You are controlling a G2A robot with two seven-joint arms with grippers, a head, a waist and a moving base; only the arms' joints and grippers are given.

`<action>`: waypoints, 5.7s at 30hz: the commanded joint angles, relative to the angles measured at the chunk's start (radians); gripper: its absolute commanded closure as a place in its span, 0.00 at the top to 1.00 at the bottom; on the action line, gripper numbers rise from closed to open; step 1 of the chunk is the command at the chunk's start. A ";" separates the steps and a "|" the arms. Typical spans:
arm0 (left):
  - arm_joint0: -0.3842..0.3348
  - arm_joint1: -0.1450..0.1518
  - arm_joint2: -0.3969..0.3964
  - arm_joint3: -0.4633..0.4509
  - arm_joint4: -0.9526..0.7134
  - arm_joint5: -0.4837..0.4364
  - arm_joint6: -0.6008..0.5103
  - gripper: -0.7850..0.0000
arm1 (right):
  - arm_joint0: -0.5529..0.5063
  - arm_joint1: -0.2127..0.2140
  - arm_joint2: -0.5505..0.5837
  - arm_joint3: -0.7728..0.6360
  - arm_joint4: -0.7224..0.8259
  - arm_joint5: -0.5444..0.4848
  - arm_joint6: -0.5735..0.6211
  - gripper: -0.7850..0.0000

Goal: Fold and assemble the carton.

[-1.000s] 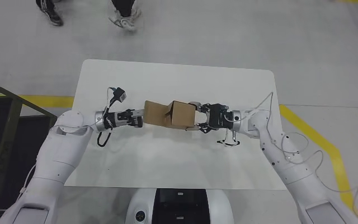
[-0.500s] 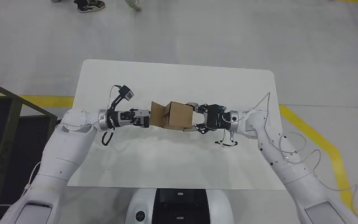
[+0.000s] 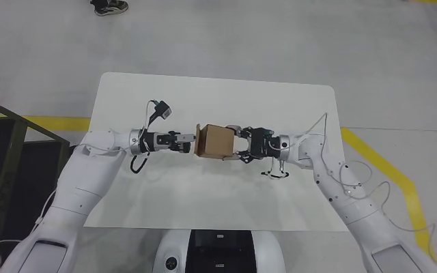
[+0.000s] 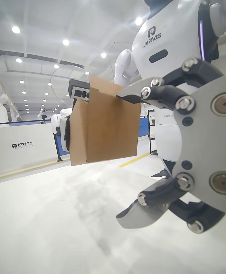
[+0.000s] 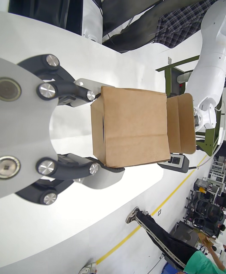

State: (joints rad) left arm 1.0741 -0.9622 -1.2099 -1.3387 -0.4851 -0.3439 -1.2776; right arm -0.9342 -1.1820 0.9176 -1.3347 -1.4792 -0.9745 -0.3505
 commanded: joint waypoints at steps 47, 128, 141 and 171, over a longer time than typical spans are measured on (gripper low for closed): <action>-0.030 -0.006 0.034 -0.082 0.124 0.036 0.078 0.75 | -0.006 0.009 0.010 -0.006 0.024 -0.003 -0.021 0.54; 0.068 -0.030 -0.083 -0.115 0.011 -0.162 0.170 0.53 | 0.007 0.017 0.031 0.004 0.146 -0.004 -0.056 0.49; 0.080 -0.028 -0.086 -0.164 0.102 -0.142 0.233 0.49 | -0.003 0.018 0.041 -0.014 0.141 0.007 -0.043 0.49; 0.143 -0.026 -0.134 -0.066 -0.018 -0.118 0.285 0.48 | 0.033 -0.025 -0.059 0.164 0.378 -0.011 0.205 0.36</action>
State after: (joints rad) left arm 1.2163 -0.9881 -1.3463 -1.4140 -0.5051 -0.4698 -0.9964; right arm -0.9102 -1.2004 0.8771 -1.1945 -1.1342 -0.9902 -0.1911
